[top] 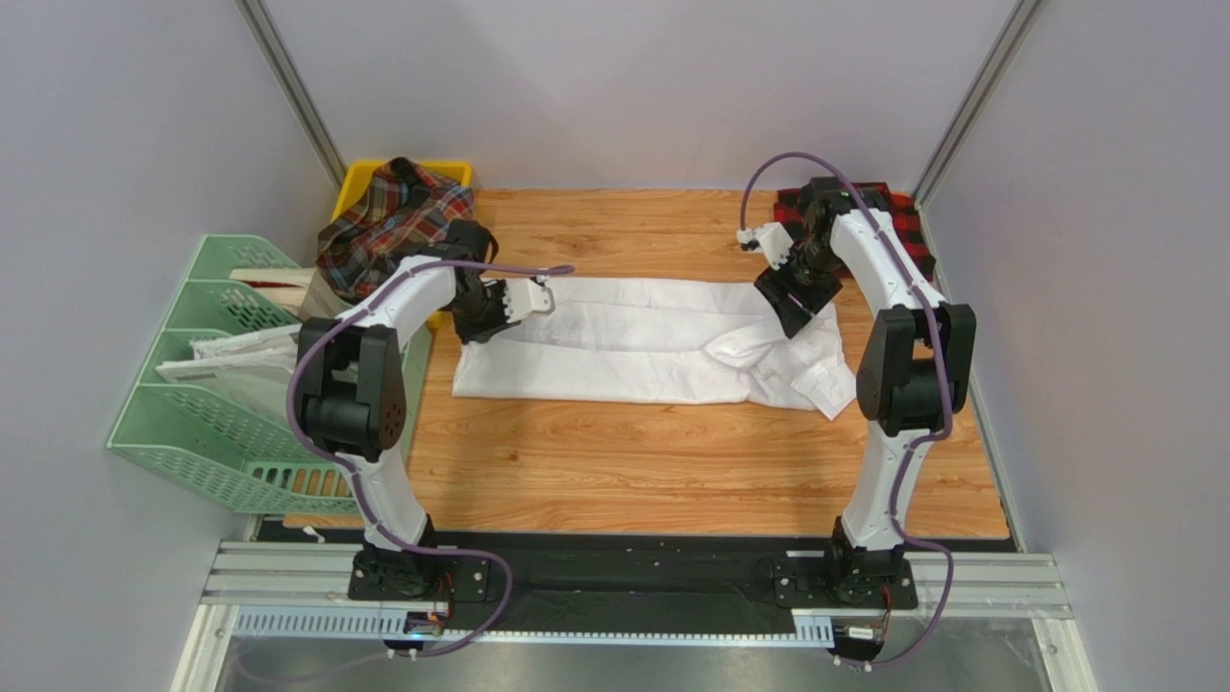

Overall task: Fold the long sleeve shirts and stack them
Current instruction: Fold the shirt

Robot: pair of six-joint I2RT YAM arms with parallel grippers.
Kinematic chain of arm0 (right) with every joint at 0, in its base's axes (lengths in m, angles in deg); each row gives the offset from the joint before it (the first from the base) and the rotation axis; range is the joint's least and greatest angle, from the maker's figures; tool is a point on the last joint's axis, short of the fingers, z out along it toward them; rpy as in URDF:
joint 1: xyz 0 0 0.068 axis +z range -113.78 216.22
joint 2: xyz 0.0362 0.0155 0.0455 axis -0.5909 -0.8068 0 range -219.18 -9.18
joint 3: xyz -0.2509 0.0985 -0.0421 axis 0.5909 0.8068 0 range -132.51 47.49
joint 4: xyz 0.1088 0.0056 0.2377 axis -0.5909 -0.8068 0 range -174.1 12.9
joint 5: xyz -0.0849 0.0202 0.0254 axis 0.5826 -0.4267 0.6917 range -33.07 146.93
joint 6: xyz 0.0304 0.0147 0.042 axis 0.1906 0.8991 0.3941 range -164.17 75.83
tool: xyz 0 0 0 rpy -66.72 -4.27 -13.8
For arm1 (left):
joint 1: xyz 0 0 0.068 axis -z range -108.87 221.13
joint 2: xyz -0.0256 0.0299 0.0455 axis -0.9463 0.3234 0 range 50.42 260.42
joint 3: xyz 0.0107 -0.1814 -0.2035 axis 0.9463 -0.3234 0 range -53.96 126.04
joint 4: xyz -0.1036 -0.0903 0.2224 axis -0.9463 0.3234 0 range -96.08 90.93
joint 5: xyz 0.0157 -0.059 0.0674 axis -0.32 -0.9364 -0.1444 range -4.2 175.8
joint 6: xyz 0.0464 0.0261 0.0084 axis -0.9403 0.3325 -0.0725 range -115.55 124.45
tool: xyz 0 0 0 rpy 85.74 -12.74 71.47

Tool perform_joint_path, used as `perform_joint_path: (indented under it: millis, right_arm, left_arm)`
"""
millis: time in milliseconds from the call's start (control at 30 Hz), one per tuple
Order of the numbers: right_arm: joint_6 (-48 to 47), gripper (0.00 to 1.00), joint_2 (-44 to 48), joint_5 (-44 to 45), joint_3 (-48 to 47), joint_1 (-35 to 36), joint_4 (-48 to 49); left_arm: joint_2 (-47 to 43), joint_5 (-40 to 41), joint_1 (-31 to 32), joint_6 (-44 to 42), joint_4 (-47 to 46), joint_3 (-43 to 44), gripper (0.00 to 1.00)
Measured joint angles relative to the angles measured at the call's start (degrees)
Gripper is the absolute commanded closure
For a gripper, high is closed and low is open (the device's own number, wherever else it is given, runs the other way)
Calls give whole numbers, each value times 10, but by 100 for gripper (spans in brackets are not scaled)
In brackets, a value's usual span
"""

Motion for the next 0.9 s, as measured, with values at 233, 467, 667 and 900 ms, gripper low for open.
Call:
perform_joint_path:
  millis: [233, 467, 667, 900]
  right_arm:
    - [9, 4, 3, -46, 6, -48, -23]
    - [17, 10, 71, -95, 133, -208, -19]
    - [25, 18, 72, -124, 203, -224, 9]
    - [29, 19, 23, -146, 214, -224, 75]
  left_arm:
    - [-10, -24, -24, 50, 6, 0, 52]
    - [-106, -98, -45, 119, 31, 0, 28]
    - [-176, -182, -43, 170, 59, 3, 27]
    - [-214, -232, -43, 197, 91, 3, 27]
